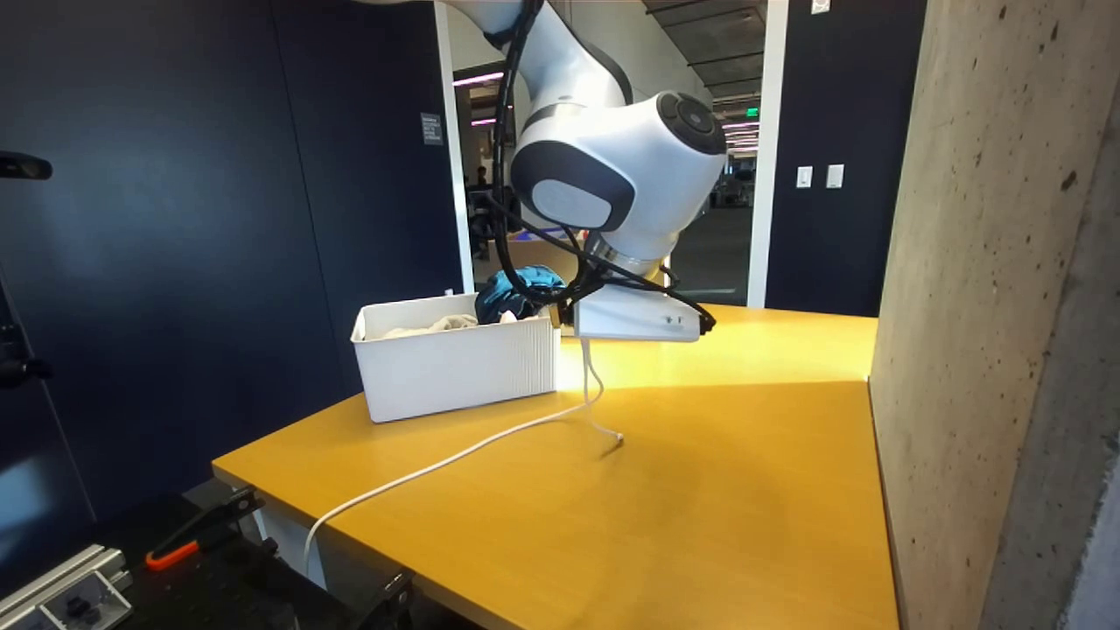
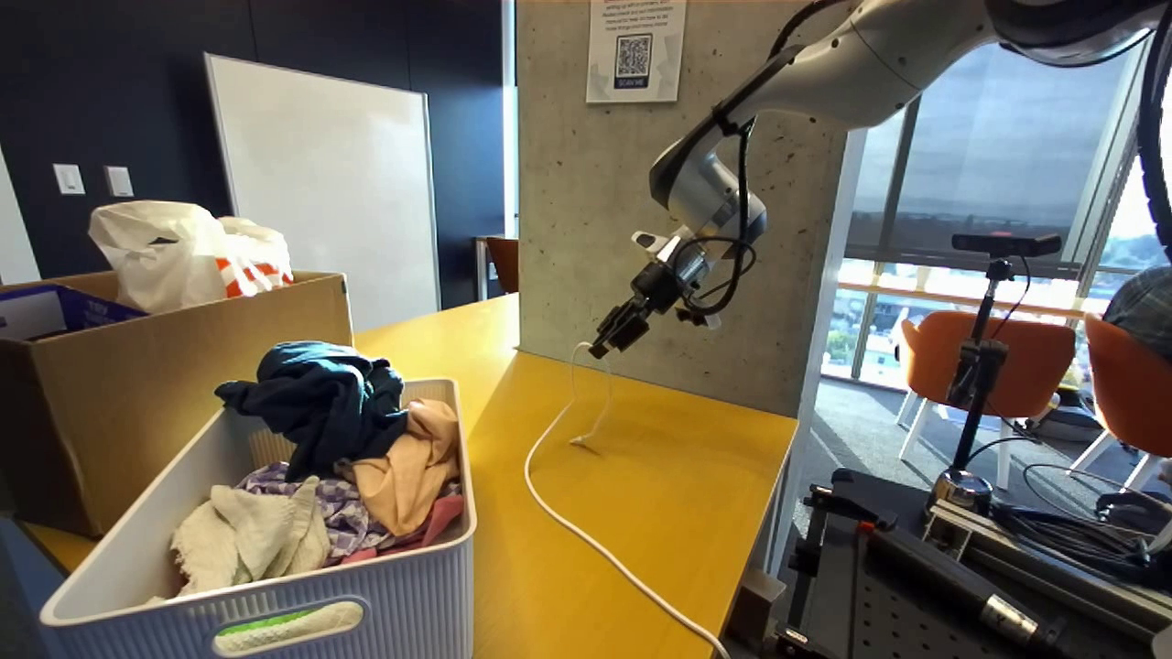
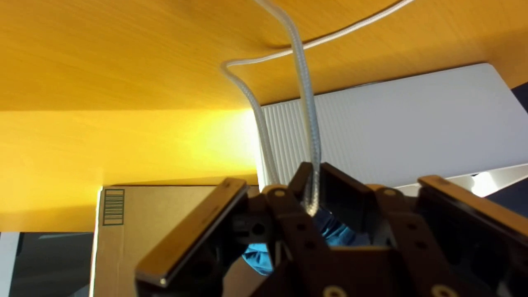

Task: Straighten the shoelace

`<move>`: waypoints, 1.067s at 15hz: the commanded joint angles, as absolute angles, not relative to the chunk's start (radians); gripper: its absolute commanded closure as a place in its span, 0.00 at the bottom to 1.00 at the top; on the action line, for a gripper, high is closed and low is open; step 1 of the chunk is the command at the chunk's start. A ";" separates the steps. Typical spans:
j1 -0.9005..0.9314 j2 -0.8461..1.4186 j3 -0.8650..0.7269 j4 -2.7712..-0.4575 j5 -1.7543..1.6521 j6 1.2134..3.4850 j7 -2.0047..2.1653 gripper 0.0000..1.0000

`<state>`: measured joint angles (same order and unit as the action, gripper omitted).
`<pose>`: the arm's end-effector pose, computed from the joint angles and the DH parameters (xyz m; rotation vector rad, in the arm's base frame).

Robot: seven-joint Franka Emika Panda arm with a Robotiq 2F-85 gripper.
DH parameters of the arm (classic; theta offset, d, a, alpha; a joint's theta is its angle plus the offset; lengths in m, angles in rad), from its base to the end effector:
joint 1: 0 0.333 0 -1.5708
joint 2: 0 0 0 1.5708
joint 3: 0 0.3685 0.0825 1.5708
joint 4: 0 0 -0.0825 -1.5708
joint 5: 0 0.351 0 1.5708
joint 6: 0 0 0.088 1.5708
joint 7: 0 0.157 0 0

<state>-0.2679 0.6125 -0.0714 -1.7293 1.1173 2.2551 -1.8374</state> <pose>0.6704 -0.1672 0.2627 -2.4121 -0.9191 -0.8945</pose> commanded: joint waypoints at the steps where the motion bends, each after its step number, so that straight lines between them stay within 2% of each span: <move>1: -0.339 0.631 -0.064 -1.671 1.126 2.177 -1.916 0.97; 8: -0.395 0.703 -0.041 -1.531 1.142 1.916 -2.171 0.97; 16: -0.341 0.816 0.023 -1.247 1.134 1.570 -2.135 0.97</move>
<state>-0.3168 0.7291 0.0050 -1.4068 1.1264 1.7140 -2.1640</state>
